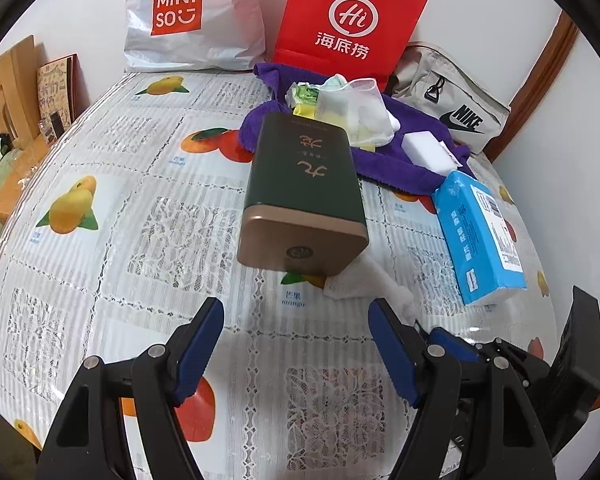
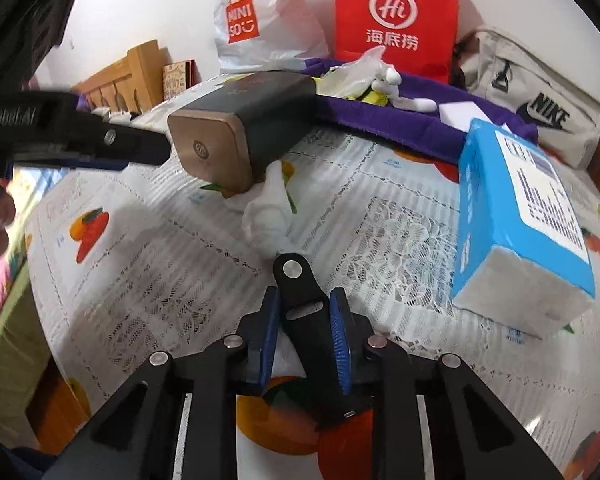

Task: Organize soft objects
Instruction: 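Grasp the white cloth with the left gripper while the right grasps the black strap, then carry the white cloth and the black strap toward the purple towel with both grippers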

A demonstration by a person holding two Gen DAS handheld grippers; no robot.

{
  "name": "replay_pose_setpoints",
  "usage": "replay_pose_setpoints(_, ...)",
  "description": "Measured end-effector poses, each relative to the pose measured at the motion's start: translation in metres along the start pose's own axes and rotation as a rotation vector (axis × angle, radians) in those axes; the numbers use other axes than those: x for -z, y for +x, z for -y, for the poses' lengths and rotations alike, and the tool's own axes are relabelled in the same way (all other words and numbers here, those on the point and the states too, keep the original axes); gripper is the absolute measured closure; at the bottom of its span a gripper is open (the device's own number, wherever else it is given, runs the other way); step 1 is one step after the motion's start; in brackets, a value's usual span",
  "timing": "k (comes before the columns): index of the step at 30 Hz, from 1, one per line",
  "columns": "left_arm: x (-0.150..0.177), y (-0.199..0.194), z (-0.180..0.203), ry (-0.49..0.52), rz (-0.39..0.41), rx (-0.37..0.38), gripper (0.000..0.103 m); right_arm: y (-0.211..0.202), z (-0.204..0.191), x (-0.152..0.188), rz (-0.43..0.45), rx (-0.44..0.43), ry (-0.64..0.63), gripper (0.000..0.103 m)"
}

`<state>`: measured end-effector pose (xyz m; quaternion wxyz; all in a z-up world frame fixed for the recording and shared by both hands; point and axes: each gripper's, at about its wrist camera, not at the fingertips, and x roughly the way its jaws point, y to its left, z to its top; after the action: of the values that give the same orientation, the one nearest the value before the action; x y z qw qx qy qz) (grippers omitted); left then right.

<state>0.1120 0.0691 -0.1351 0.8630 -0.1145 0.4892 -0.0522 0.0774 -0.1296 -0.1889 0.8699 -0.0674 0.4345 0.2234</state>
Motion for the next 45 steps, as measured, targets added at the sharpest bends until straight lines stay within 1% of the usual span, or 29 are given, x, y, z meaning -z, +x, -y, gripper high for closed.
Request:
replay_pose_setpoints(3,0.003,-0.001,0.000,-0.001,0.000,0.004,0.030,-0.005,0.008,0.003,-0.010,-0.012,0.037,0.079)
replay_pose_setpoints(6,0.005,0.000,0.004,0.006,-0.002,0.007,0.030,-0.011,0.014,0.008,-0.018,0.009,0.049,0.079)
replay_pose_setpoints(10,0.008,0.002,0.011,0.023,-0.007,0.030,0.030,-0.019,0.024,0.016,-0.021,0.029,0.077,0.079)
replay_pose_setpoints(17,0.012,0.016,0.039,0.077,-0.025,0.075,0.030,-0.030,0.049,0.029,-0.031,0.081,0.117,0.078)
replay_pose_setpoints(20,0.013,0.025,0.054,0.107,-0.036,0.077,0.030,-0.031,0.059,0.030,-0.022,0.107,0.128,0.078)
replay_pose_setpoints(23,0.012,0.034,0.065,0.128,-0.041,0.076,0.030,-0.030,0.069,0.029,-0.004,0.113,0.150,0.076)
replay_pose_setpoints(26,0.013,0.043,0.072,0.131,-0.057,0.070,0.030,-0.029,0.072,0.027,0.006,0.102,0.154,0.072)
replay_pose_setpoints(28,0.014,0.049,0.075,0.125,-0.065,0.066,0.030,-0.029,0.072,0.027,0.003,0.091,0.137,0.066)
replay_pose_setpoints(31,0.014,0.056,0.078,0.122,-0.069,0.059,0.030,-0.032,0.073,0.032,0.001,0.092,0.114,0.060)
replay_pose_setpoints(33,0.015,0.061,0.082,0.124,-0.071,0.043,0.037,-0.034,0.074,0.038,0.004,0.099,0.103,0.060)
replay_pose_setpoints(35,0.014,0.063,0.086,0.139,-0.057,0.025,0.039,-0.037,0.073,0.044,0.008,0.108,0.079,0.060)
replay_pose_setpoints(37,0.013,0.065,0.090,0.152,-0.052,0.023,0.045,-0.039,0.071,0.048,0.017,0.116,0.060,0.060)
replay_pose_setpoints(38,0.013,0.067,0.091,0.156,-0.049,0.018,0.051,-0.039,0.068,0.050,0.024,0.122,0.045,0.060)
replay_pose_setpoints(40,0.012,0.068,0.094,0.169,-0.041,0.008,0.065,-0.040,0.067,0.052,0.031,0.126,0.034,0.060)
replay_pose_setpoints(41,0.011,0.069,0.095,0.168,-0.042,0.015,0.077,-0.039,0.068,0.051,0.032,0.121,0.039,0.061)
replay_pose_setpoints(42,0.011,0.069,0.094,0.163,-0.047,0.028,0.084,-0.039,0.069,0.051,0.032,0.114,0.048,0.061)
replay_pose_setpoints(44,0.011,0.069,0.094,0.164,-0.050,0.042,0.085,-0.039,0.071,0.049,0.033,0.116,0.065,0.069)
replay_pose_setpoints(45,0.012,0.068,0.094,0.167,-0.049,0.043,0.086,-0.039,0.073,0.048,0.034,0.111,0.077,0.076)
